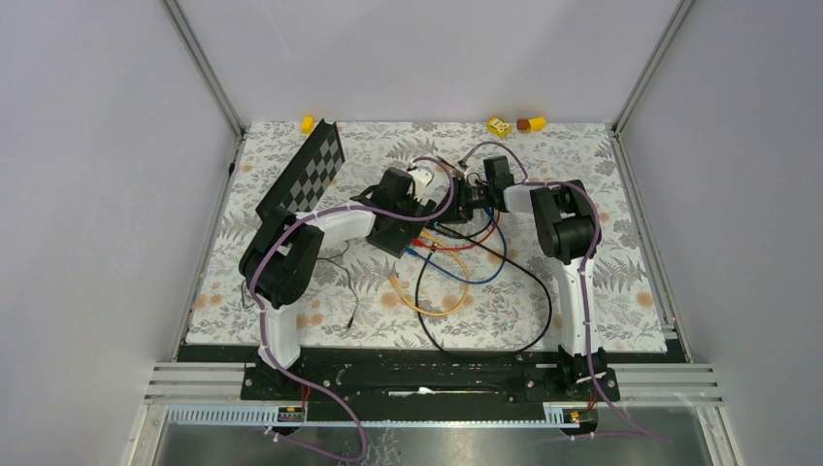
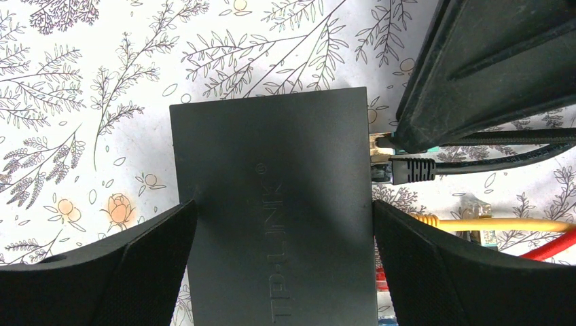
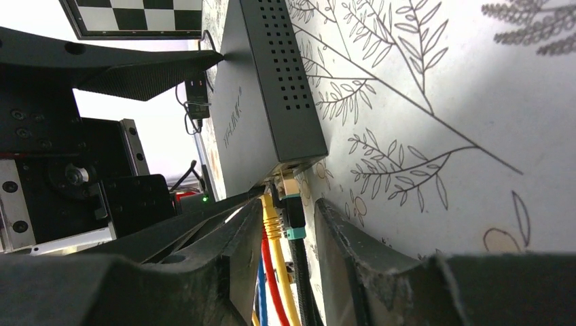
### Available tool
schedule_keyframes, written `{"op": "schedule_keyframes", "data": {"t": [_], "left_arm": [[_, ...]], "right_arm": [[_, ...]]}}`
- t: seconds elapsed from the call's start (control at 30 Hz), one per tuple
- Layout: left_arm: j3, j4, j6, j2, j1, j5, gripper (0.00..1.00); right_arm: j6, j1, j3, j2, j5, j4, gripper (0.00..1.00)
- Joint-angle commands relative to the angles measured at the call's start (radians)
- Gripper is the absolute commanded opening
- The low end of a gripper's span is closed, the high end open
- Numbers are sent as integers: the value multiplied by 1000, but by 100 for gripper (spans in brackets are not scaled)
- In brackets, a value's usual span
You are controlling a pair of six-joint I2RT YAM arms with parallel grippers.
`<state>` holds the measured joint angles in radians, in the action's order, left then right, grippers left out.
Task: Pull the plug from the switch port
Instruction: Pull the connector from the switch port.
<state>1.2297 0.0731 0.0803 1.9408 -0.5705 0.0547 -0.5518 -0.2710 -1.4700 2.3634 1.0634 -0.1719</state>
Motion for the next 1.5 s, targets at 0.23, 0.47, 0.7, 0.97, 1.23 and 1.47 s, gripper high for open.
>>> {"op": "schedule_keyframes", "data": {"t": [0.23,0.47,0.7,0.97,1.23,1.47], "left_arm": [[-10,82,12,17,24,69,98],[-13,81,14,14,24,69,98],[-12,80,14,13,24,70,98],[-16,81,18,9,24,75,98],[-17,82,18,6,24,73,98],[-17,82,18,4,24,73,98]], "right_arm": [[14,-40,-79,75,-78,54,40],[73,-57,-91,81,-76,119,39],[112,-57,-87,74,-56,141,38],[118,-57,-116,102,-9,141,38],[118,-53,-131,124,23,142,37],[130,-47,-146,139,62,135,34]]}}
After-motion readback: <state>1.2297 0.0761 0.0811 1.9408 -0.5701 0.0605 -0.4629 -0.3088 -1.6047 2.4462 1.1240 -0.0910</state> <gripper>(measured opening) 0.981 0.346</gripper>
